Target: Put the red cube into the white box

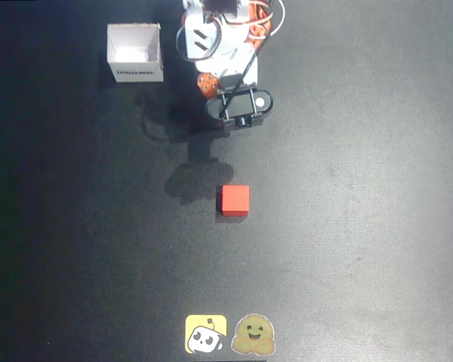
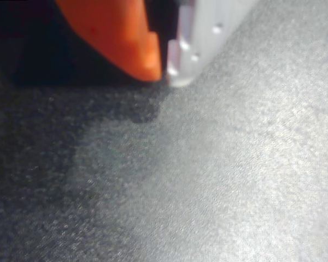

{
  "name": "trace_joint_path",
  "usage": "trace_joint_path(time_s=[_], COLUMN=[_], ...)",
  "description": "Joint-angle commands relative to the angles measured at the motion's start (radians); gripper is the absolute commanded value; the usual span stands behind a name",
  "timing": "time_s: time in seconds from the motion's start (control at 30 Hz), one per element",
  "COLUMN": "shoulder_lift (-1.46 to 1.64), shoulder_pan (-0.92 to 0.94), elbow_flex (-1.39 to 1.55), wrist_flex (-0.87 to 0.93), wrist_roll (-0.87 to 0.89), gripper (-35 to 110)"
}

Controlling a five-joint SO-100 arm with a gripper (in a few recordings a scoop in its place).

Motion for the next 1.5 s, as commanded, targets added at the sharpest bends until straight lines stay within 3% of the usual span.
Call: trace_joint_path(time_s=[0.0, 1.03, 1.47], shoulder_lift=[0.005, 0.005, 0.005], shoulder_pan=[0.006, 0.003, -0.029], elbow_flex=[-0.005, -0.005, -0.137], wrist_flex=[0.0, 0.0, 0.041], wrist_roll=[0.005, 0.003, 0.005], gripper=[0, 1, 15])
